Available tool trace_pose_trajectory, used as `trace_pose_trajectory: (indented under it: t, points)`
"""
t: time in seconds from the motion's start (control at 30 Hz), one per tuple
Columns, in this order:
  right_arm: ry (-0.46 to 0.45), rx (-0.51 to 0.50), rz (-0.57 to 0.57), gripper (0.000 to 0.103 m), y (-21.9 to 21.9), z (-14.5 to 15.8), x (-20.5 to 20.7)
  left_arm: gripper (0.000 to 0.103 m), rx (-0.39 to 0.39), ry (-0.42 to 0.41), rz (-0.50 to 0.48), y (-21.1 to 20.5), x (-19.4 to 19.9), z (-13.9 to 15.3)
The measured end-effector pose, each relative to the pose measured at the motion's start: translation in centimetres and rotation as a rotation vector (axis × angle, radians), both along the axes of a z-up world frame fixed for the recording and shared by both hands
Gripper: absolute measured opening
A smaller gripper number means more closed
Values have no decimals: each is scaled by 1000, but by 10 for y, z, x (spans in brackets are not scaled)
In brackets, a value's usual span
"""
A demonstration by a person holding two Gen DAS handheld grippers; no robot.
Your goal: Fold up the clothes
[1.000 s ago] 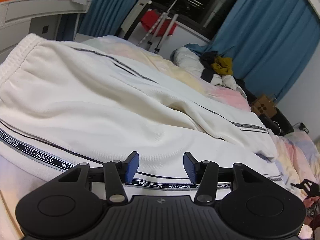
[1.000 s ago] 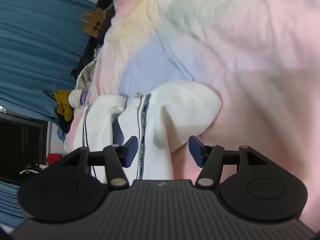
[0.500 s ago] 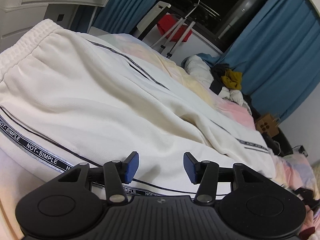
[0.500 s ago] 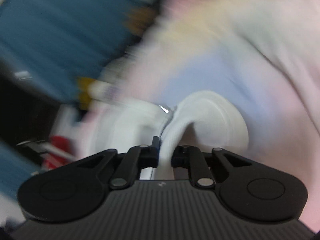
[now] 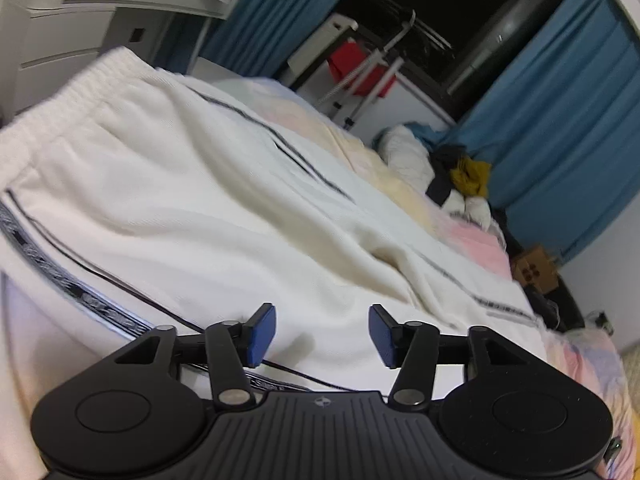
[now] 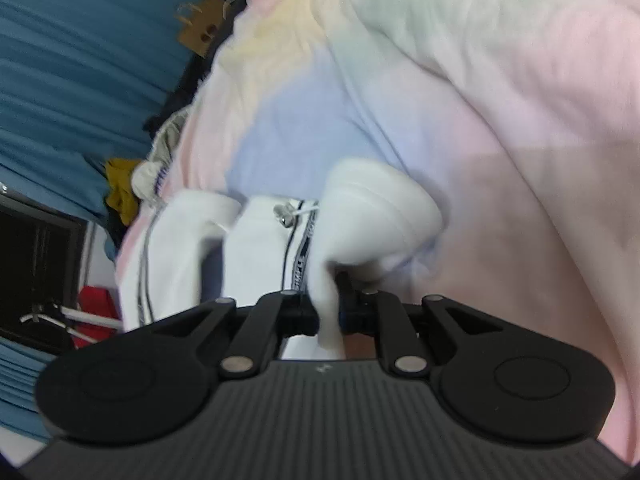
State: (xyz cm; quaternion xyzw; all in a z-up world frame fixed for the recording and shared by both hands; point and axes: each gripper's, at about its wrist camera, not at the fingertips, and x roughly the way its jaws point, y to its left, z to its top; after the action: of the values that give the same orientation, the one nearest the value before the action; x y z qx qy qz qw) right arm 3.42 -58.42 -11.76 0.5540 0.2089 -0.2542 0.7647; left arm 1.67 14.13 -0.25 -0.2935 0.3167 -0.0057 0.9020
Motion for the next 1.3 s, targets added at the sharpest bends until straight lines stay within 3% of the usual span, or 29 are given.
trace_pose_trajectory:
  t: [0.07,0.17,0.3,0.5,0.7,0.77,0.93,1.07,1.13,1.2,1.23,1.3]
  points:
    - [2,-63,11,12,5,9,2,61,-4,3,36,12,-9,10]
    - [0,-111,20,12,11,16,2,72,-18,11,116,35,-31,22]
    - [-21,-130,2,12,5,25,-9,73,-22,79,219,66,-59,29]
    - [-32,-169,-13,12,7,33,-2,72,-202,204,385,106,-59,3]
    - [-22,-189,-25,12,9,34,3,70,-298,245,488,128,-49,-27]
    - [-22,-193,-28,12,10,34,3,70,-323,249,510,135,-44,-36]
    - [-48,-228,-34,12,15,37,7,68,-344,170,529,143,-40,-39]
    - [-101,-274,-37,12,21,43,10,58,-378,121,525,145,-39,-43]
    - [-134,-335,-23,12,27,52,11,41,-364,114,538,144,-38,-43]
    - [-134,-369,-21,12,31,57,13,16,-363,98,549,143,-41,-42]
    - [-126,-371,-22,12,32,57,13,11,-356,77,551,143,-44,-40]
    - [-110,-371,-27,12,32,57,13,9,-329,44,531,140,-46,-32]
